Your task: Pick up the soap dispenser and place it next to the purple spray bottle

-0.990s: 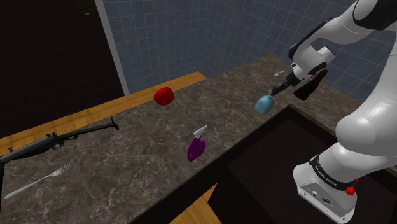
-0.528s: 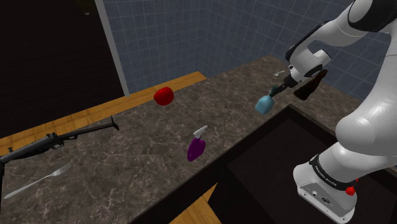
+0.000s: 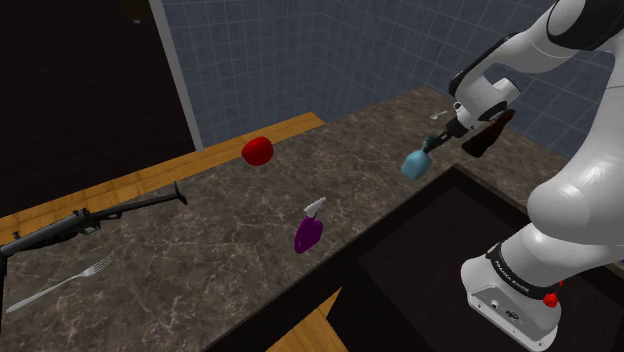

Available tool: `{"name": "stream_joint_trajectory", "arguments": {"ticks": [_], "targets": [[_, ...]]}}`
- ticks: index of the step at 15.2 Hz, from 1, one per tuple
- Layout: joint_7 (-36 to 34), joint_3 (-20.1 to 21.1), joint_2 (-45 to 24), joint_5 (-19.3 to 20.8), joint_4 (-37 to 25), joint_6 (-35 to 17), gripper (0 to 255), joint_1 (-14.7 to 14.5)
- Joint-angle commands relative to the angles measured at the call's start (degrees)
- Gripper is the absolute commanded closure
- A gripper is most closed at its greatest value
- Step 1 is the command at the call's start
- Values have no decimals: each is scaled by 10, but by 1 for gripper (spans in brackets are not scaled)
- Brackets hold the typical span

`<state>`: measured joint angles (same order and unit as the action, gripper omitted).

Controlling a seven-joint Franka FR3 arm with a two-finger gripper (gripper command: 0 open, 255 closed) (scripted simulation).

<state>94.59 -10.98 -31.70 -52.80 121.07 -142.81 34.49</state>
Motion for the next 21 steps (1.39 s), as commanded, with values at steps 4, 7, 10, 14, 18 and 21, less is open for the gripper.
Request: {"name": "stream_joint_trajectory", "arguments": {"ticks": [4, 7, 10, 14, 18, 21], "targets": [[0, 0, 0, 0, 1, 0, 255, 0], [-5, -3, 7, 5, 3, 3, 255, -2], [-21, -11, 28, 20, 11, 14, 255, -8], [-42, -22, 56, 42, 19, 28, 255, -15], [-64, -32, 84, 64, 26, 43, 255, -22], [-81, -39, 104, 80, 29, 55, 255, -27]]}}
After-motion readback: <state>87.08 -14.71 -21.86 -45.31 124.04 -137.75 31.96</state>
